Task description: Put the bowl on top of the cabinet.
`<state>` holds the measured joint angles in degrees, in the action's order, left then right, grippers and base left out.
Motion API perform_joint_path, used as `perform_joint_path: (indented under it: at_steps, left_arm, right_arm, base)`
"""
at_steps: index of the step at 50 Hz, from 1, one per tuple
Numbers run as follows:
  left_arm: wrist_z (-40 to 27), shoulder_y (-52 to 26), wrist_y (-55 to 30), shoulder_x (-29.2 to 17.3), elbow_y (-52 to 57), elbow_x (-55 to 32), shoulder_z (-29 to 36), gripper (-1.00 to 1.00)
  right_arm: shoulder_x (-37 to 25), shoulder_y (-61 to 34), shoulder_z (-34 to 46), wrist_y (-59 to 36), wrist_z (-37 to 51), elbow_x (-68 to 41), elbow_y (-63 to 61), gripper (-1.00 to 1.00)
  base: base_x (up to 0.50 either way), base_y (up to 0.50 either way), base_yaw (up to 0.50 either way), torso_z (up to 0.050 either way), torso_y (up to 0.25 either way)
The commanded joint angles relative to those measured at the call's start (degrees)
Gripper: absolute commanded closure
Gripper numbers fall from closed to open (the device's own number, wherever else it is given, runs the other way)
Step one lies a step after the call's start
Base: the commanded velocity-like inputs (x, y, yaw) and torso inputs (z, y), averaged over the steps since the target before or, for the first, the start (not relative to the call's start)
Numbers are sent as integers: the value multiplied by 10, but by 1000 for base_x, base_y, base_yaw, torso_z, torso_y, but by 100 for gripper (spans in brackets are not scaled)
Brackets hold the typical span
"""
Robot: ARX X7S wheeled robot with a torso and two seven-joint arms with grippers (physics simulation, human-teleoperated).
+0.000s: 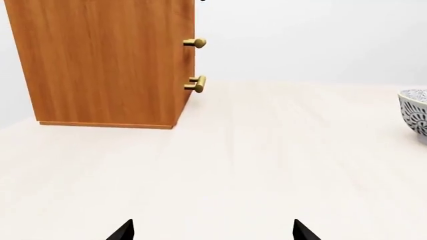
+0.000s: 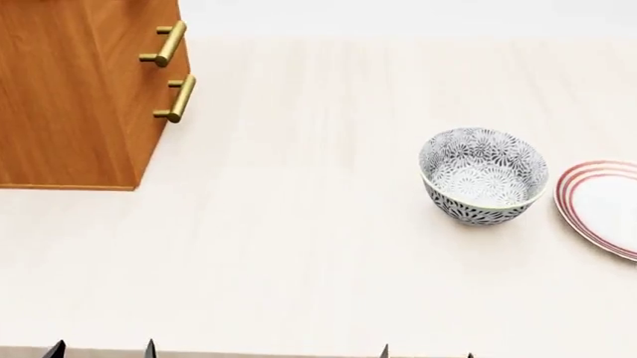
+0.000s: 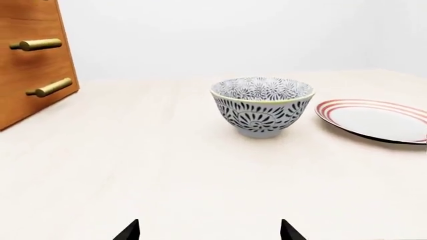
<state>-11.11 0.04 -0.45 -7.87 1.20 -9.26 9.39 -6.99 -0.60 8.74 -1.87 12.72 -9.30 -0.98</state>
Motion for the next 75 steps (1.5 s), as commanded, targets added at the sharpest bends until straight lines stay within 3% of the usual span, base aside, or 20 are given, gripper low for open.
perform_joint_path:
  at_steps: [1, 9, 17, 75]
  left_arm:
    - [-10, 27, -1, -10, 51, -1, 6, -100]
    - [-34, 105, 29, -24, 164, 24, 8, -100]
    - [-45, 134, 49, -29, 196, 37, 14, -100]
    - [-65, 132, 57, -47, 193, 30, 33, -100]
  right_arm:
    - [-10, 33, 4, 14, 3, -10, -52, -100]
    - [-22, 102, 6, 43, 19, -2, -142, -100]
    - [-31, 142, 14, 79, 22, 13, -175, -100]
    - [-48, 150, 36, 110, 49, 32, -172, -100]
  base:
    - [250, 0, 0, 0, 0]
    - [255, 0, 0, 0, 0]
    - [255, 0, 0, 0, 0]
    - [302, 0, 0, 0, 0]
